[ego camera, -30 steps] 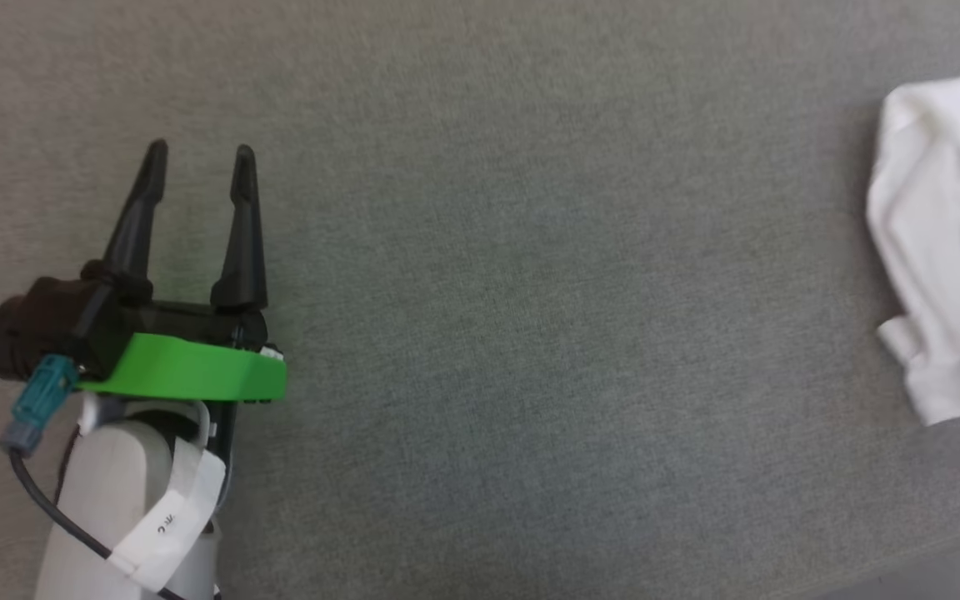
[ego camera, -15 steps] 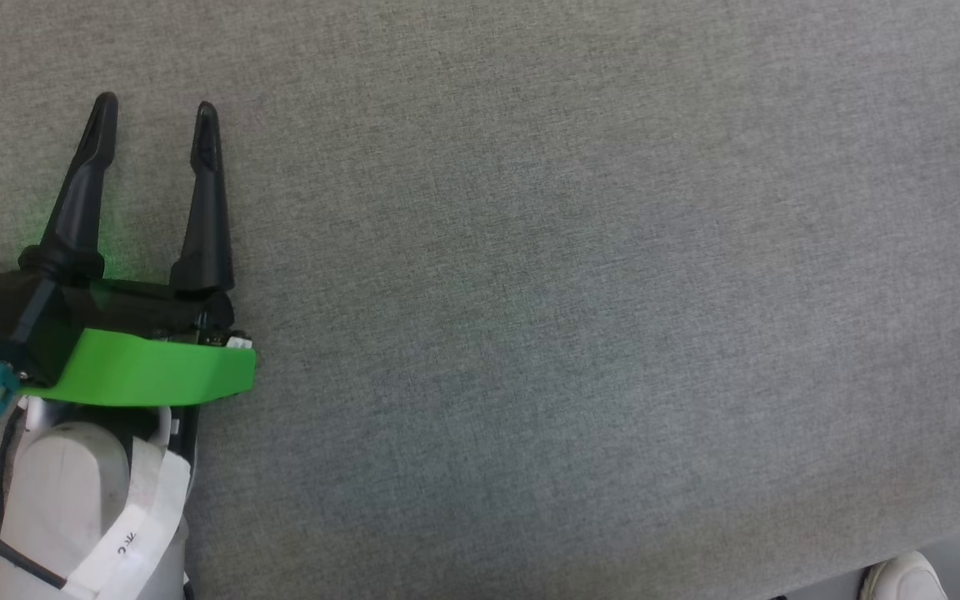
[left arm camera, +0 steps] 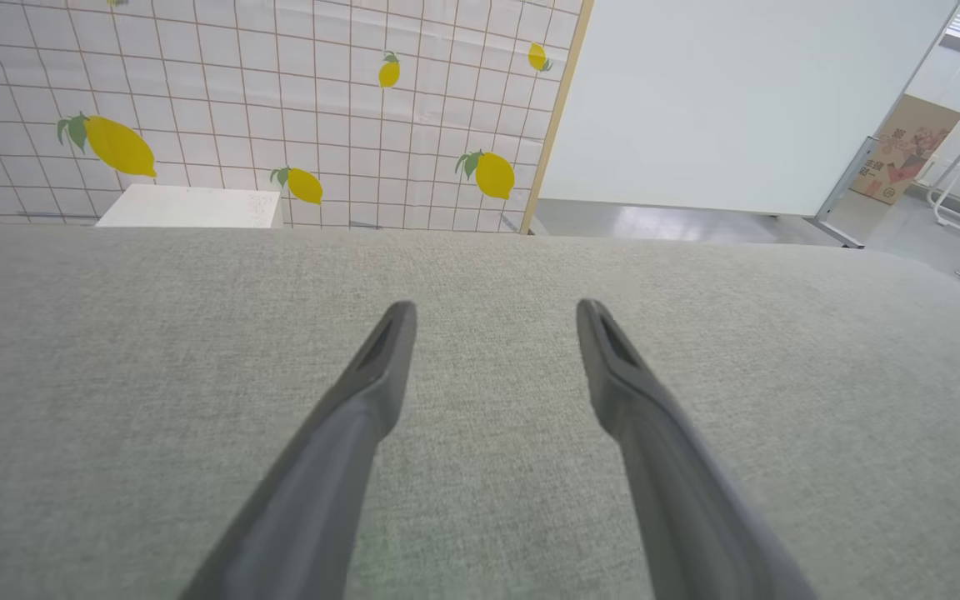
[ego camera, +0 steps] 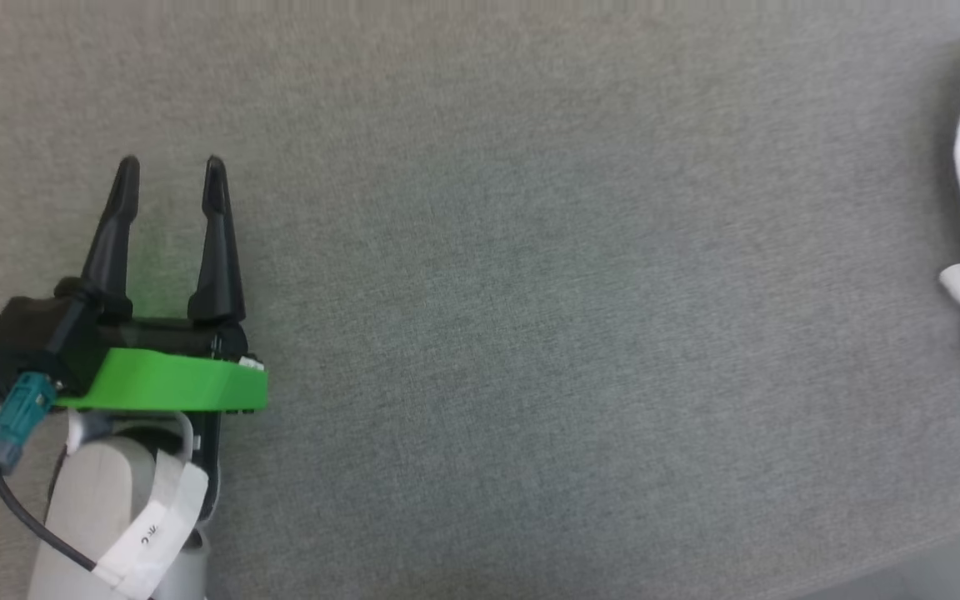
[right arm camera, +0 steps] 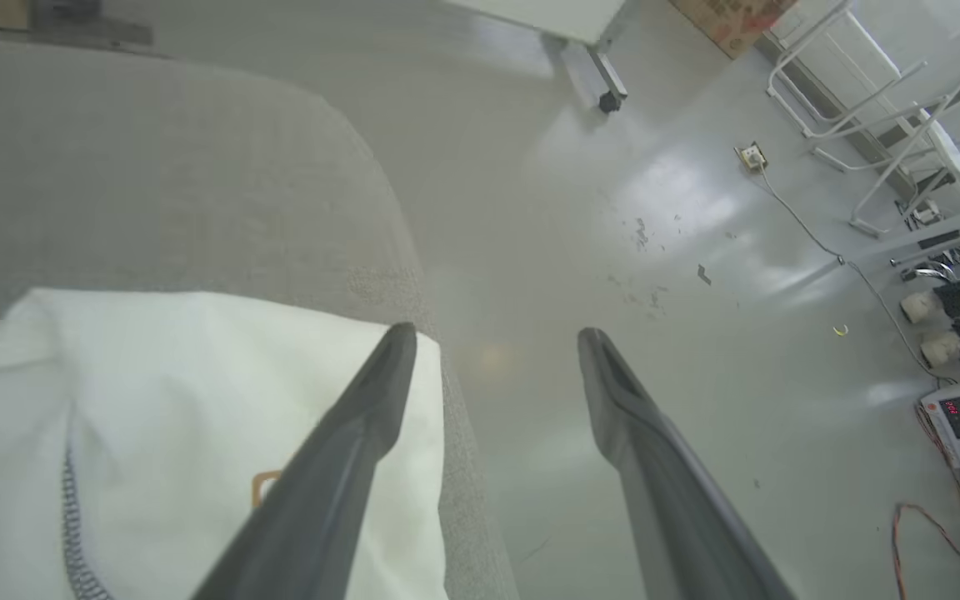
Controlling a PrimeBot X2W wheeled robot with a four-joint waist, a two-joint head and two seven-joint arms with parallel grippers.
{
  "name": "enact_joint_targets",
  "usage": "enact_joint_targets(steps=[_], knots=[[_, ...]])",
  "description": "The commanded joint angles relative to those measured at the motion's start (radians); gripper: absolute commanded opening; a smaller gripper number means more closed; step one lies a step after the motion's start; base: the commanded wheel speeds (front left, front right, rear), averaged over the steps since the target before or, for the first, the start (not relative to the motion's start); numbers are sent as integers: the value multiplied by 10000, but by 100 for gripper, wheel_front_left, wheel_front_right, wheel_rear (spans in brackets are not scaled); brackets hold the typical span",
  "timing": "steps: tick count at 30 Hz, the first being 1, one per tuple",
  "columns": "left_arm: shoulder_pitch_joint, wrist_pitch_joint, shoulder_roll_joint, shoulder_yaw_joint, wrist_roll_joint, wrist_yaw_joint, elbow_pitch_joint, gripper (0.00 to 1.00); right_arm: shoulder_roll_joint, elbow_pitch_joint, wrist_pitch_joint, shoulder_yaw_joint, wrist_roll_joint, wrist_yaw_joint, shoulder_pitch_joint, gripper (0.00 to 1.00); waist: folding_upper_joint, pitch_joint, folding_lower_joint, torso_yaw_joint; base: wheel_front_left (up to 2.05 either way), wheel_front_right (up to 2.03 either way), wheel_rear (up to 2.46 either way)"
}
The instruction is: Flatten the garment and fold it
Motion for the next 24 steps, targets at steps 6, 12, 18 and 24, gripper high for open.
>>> enact_joint_targets(steps=[6, 12, 18, 24], knots=[[473, -568, -167, 299, -491, 44, 691, 100, 494, -1908, -530, 785, 850, -19, -397, 100, 90, -2462, -1, 71, 0, 0, 0], [813, -911, -390, 513, -797, 165, 1151, 100, 1793, -3606, -1319, 1042, 994, -19, 95, 100, 90, -3677, -1, 490, 0, 0, 0], [1022, -1092, -506, 807, -941, 421, 1290, 100, 3673, -5016, -2247, 252, 305, -19, 1434, 100, 90, -4475, -1, 1106, 0, 0, 0], [1286, -1161, -590, 871, -993, 570, 1456, 100, 5978, -6166, -3309, -660, -781, -19, 3369, 100, 90, -5121, -1, 1791, 0, 0, 0]])
